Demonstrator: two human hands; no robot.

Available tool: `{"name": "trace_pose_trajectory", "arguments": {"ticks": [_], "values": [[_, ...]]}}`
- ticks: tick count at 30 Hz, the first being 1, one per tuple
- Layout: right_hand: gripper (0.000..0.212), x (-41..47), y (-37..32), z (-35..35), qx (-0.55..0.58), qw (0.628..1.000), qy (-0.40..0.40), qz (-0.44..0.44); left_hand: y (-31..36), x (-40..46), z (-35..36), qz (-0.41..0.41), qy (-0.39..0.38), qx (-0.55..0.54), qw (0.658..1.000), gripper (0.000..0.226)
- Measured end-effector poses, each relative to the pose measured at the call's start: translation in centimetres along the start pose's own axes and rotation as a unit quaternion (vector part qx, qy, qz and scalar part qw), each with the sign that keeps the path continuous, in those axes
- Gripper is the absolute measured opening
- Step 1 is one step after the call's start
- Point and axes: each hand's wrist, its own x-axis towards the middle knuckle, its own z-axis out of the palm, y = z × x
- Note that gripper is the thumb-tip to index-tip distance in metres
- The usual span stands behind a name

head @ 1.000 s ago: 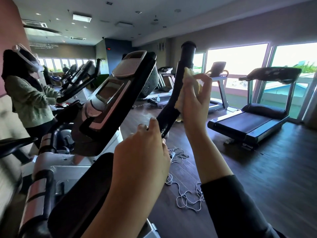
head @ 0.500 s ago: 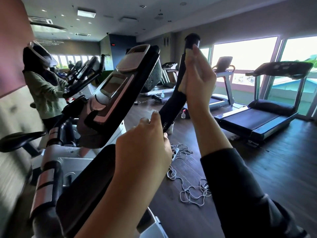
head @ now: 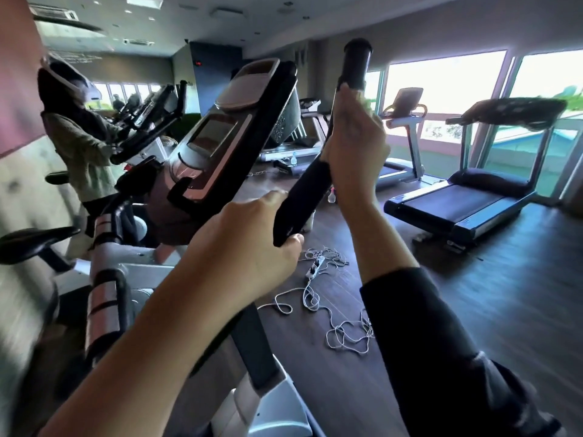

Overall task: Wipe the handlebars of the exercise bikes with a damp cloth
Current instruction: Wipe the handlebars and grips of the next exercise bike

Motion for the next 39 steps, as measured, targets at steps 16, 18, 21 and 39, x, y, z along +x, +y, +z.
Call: {"name": "trace_pose_trajectory", "arguments": {"ticks": [16,18,21,39], "values": [[0.018,-5.5,0.8,-1.3,0.026,0.996,-0.033,0.075,-4.9,-0.9,-0.1,0.050,-0.018,-0.166,0.985,0.060],[0.018,-5.2,0.4,-1.0,0.026,0.996,-0.032,0.079,-5.3,-1.0,0.1,0.057,-0.014,-0.186,0.981,0.057],[0.020,-4.5,-0.1,-0.5,0.022,0.997,-0.020,0.078,-5.6,-1.4,0.0,0.071,-0.016,-0.212,0.975,0.044],[0.024,-10.2,-2.0,-0.7,0.005,0.991,-0.037,0.132,-7.3,-1.6,0.5,0.151,-0.029,-0.276,0.949,0.042]]}}
